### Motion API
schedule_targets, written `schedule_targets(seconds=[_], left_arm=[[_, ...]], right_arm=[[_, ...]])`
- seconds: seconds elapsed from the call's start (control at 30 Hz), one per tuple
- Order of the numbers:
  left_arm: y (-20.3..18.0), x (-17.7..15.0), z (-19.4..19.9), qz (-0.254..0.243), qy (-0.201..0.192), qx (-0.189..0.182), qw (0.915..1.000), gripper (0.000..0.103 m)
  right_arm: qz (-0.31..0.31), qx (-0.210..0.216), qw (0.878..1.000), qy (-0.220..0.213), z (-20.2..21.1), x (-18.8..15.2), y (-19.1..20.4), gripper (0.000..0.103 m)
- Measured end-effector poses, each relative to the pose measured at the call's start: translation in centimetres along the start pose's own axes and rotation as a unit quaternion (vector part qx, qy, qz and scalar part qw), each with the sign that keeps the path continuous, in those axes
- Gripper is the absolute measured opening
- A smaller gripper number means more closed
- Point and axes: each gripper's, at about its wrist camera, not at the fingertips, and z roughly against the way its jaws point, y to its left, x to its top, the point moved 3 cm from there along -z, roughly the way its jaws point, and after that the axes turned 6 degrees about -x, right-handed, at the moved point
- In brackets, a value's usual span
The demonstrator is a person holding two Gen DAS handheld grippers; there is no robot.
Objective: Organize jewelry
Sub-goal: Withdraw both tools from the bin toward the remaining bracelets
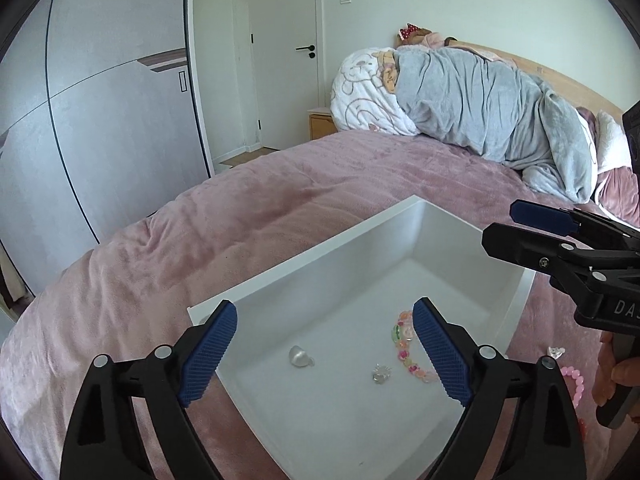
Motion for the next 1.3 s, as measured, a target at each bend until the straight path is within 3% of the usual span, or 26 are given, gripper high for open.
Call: schedule_targets(seconds=[0.27,0.5,0.73,1.0,1.3], left_arm=[[-1.4,0.6,3.4,0.023,-0.034,-0.015,0.999,0.095],[-3.3,0.7,6.7,0.034,-0.057,-0.045,0.9968,0.099],[-5.6,0.2,9.7,0.009,-0.075,-0.059,0.9954,0.099],[-7.8,-0.8,11.7,-0.01,-0.085,-0.085,0.9927,0.099],[-11.6,-3.5,11.2,-0.071,-0.058,-0.091,0.9916,0.099]], right_arm=[[0.03,-0.04,0.998,-0.049,6.5,2.7,0.6,0.095],[0.026,-0.059,0.996,-0.061,12.5,4.3,0.5,0.098],[0.039,-0.096,0.992,-0.077,18.4,4.9,0.1,0.098],[0.054,-0.148,0.986,-0.059,22.1,1.5,-1.8,0.098],[-0.018,-0.149,0.989,-0.005,19.7,-4.6,-6.7,0.098]])
